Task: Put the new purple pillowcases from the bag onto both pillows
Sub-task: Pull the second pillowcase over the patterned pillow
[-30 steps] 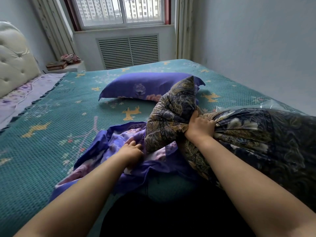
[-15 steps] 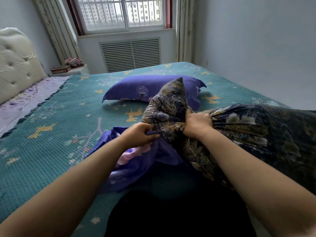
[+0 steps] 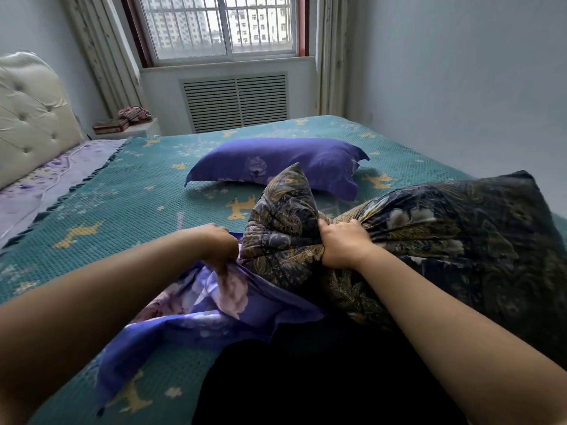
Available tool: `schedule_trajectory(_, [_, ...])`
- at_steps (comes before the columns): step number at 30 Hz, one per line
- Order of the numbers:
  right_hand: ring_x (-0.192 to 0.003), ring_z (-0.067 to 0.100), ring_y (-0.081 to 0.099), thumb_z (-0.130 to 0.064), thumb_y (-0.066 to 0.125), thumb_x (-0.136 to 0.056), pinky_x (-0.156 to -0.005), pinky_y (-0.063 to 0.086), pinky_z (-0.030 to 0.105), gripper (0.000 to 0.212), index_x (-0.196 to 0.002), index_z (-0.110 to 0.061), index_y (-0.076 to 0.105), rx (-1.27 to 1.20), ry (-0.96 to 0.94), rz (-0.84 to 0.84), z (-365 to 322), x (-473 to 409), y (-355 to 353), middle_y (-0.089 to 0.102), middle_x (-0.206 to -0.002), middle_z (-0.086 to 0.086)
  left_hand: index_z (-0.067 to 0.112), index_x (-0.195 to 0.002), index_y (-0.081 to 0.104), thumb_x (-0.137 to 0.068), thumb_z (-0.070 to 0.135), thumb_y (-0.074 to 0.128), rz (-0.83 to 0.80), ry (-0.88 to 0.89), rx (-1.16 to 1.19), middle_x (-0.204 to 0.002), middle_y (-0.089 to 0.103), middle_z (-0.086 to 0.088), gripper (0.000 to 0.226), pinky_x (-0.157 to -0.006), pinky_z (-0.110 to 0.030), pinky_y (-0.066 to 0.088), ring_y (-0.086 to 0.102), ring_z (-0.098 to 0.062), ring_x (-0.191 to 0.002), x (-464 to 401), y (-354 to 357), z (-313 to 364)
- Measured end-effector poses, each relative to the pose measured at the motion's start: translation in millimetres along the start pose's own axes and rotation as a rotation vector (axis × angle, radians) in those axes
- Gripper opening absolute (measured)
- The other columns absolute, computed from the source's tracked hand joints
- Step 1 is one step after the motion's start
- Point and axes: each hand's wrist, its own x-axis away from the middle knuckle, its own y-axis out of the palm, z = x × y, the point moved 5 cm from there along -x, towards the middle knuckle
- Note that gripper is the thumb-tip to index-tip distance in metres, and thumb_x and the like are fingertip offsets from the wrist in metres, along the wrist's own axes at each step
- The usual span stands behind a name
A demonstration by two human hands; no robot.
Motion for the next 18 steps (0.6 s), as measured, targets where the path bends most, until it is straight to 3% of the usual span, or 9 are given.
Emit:
schedule_trajectory(3, [-0.118,0.026,0.051,-0.037,0.052,-0.079,-0.101,0.033,0.042,0.078,-0.145,-0.011,0.021,0.053,-0.042,-0.012,-7.8,7.4,5.6,0.057,-0.125,0.008,0.027,-0.113,0.064,-0.086,0.05,0.055,0.199,-0.114,-0.199,-0.131,0.047,0.001,0.037,-0.1,-0.037,0.032,0.035,-0.024,-0.127,-0.9,-9.1,-11.5])
schedule_trajectory(6, [-0.113,0.026,0.053,-0.038,0.052,-0.079,-0.098,0.036,0.04,0.077,-0.142,-0.004,0.022,0.095,-0.056,0.035,-9.2,9.3,6.8,0.058,-0.121,0.008,0.028,-0.125,0.057,-0.092,0.036,0.049,0.18,-0.346,-0.163,-0.147,0.032,-0.005,0.035,-0.111,-0.052,0.014,0.023,-0.026,-0.138,-1.4,-17.1,-30.9])
schedule_trajectory(8, [-0.114,0.026,0.053,-0.04,0.053,-0.079,-0.099,0.035,0.039,0.092,-0.148,-0.003,0.004,0.077,-0.072,0.043,-10.3,9.0,5.8,0.058,-0.121,0.007,0.023,-0.128,0.053,-0.093,0.028,0.046,0.192,-0.511,0.036,-0.14,0.042,-0.007,0.036,-0.108,-0.051,0.02,0.033,-0.026,-0.133,-3.1,-22.0,-42.3])
schedule_trajectory(11, [-0.112,0.025,0.053,-0.046,0.055,-0.078,-0.097,0.033,0.038,0.104,-0.149,-0.013,-0.013,0.07,-0.137,0.083,-20.8,13.3,3.3,0.059,-0.119,0.005,0.011,-0.113,0.059,-0.086,0.018,0.047,0.36,-0.562,0.807,-0.122,0.059,-0.014,0.03,-0.087,-0.034,0.04,0.055,-0.026,-0.113,-13.0,-30.2,-46.3])
schedule_trajectory(13, [-0.112,0.025,0.053,-0.05,0.054,-0.079,-0.094,0.034,0.038,0.101,-0.15,-0.019,-0.011,0.117,-0.197,0.103,-31.8,18.7,3.3,0.059,-0.12,0.006,0.008,-0.094,0.062,-0.085,0.012,0.051,0.529,-0.527,1.184,-0.106,0.064,-0.015,0.015,-0.077,-0.03,0.04,0.059,-0.025,-0.099,-20.1,-38.5,-48.3])
schedule_trajectory(16, [-0.11,0.028,0.053,-0.049,0.053,-0.081,-0.092,0.033,0.039,0.095,-0.151,-0.022,-0.007,0.194,-0.289,0.13,-49.8,29.1,2.0,0.058,-0.12,0.008,0.008,-0.121,0.056,-0.085,0.011,0.054,0.708,-0.598,1.213,-0.117,0.061,-0.02,0.037,-0.089,-0.034,0.041,0.056,-0.035,-0.111,-26.8,-40.7,-68.0])
schedule_trajectory(18, [-0.109,0.029,0.053,-0.047,0.053,-0.083,-0.092,0.031,0.04,0.091,-0.151,-0.023,-0.002,0.238,-0.335,0.15,-62.7,32.4,2.3,0.057,-0.121,0.009,0.008,-0.121,0.058,-0.086,0.011,0.054,0.828,-0.578,1.124,-0.113,0.062,-0.021,0.035,-0.089,-0.035,0.042,0.057,-0.038,-0.108,-30.2,-52.2,-75.2])
